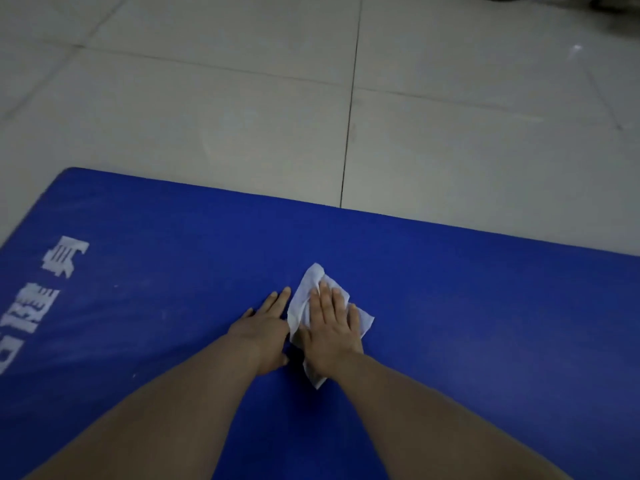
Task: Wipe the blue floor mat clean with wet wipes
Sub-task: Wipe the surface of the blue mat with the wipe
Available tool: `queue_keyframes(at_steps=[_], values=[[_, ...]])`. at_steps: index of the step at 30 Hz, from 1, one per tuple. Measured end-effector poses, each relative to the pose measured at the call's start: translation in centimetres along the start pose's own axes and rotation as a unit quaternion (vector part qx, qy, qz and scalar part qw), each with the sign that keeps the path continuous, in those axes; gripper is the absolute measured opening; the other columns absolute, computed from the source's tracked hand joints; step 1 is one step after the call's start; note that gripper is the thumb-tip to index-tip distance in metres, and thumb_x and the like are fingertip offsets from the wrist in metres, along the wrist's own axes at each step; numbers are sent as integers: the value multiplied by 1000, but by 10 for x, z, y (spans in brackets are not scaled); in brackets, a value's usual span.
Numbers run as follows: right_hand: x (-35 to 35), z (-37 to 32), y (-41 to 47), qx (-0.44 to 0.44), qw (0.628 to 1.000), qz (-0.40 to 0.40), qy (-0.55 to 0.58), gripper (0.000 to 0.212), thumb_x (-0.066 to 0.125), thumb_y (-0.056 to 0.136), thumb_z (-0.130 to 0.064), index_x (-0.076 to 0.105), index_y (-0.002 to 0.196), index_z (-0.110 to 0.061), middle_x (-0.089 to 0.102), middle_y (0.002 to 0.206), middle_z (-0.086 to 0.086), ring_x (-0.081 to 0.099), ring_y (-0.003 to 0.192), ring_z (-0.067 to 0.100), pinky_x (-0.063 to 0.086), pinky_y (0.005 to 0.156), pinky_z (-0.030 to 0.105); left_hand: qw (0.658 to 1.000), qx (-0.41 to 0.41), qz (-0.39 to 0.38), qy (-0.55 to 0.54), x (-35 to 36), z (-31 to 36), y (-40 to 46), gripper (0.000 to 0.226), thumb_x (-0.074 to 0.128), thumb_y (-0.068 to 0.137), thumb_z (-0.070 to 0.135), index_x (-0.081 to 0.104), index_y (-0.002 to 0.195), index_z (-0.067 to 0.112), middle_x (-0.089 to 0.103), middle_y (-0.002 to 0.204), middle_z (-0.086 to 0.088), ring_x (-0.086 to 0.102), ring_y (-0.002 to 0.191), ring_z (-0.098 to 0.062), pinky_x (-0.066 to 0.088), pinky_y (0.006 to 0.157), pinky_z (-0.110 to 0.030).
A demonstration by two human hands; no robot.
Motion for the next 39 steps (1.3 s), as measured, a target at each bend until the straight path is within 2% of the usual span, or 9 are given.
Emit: queue_keyframes(at_steps=[4,7,9,12,14,19,24,31,39], values=[[-1,3,6,-7,997,-71,14,78,26,98,-49,-29,144,-18,-45,142,-8,-39,134,13,-23,108,41,998,-42,-17,37,-15,5,-2,57,50,97,24,28,149,32,-15,160,-1,-6,148,-20,5,119,-47],[4,4,6,0,998,-69,-7,90,35,95,-49,-40,133,-18,-47,144,-4,-46,127,15,-24,109,44,986,-43,158,18,-55,11,-3,32,44,94,18,57,123,26,42,141,2,38,129,-15,28,108,-28],[3,3,5,-5,1000,-19,2,89,35,96,-48,-39,134,-16,-45,145,-1,-44,131,17,-22,111,43,962,-37,268,-28,-78,9,-1,27,43,96,20,58,118,24,48,125,9,47,101,-7,34,82,-17],[-12,6,-1,-15,980,196,26,77,44,88,-47,15,149,-10,12,159,7,6,146,23,6,115,39,936,-11,335,-110,-93,-1,29,40,40,101,23,43,141,22,28,151,6,37,131,-9,34,99,-18],[-9,9,-2,-11,978,197,69,71,42,82,-50,41,141,-11,38,150,4,29,138,19,16,108,42,925,0,351,-145,-96,-5,52,45,36,103,23,32,148,20,11,159,5,10,146,-10,17,115,-24],[-18,38,8,46,955,268,122,59,9,99,-35,15,151,-6,12,159,3,12,146,18,10,113,34,888,21,436,-146,-83,-19,66,54,23,98,31,51,136,7,33,153,-8,24,142,-18,20,116,-37],[-76,74,43,118,916,297,244,82,-13,78,-52,5,152,-20,-3,158,-9,-2,147,8,-4,118,30,887,43,443,-122,-83,-19,73,53,26,92,26,52,135,7,35,151,-12,26,141,-24,24,111,-44],[-130,6,136,9,980,196,35,58,22,102,-39,5,153,-20,-3,161,-4,-9,147,13,-15,113,45,888,59,430,-149,-83,-19,75,59,24,88,33,45,141,16,34,153,-7,16,142,-12,19,115,-37],[-124,106,117,89,976,192,-41,67,-4,95,-50,0,153,-16,-2,161,-2,-4,147,14,-2,118,41,894,29,437,-92,-81,-18,75,53,31,87,25,56,131,9,40,148,-14,34,137,-26,27,114,-41]])
Point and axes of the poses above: each hand's wrist, its own y-axis towards the middle knuckle, its own x-axis out of the palm, z = x × y, the point moved 10 cm from there along y, towards the middle knuckle
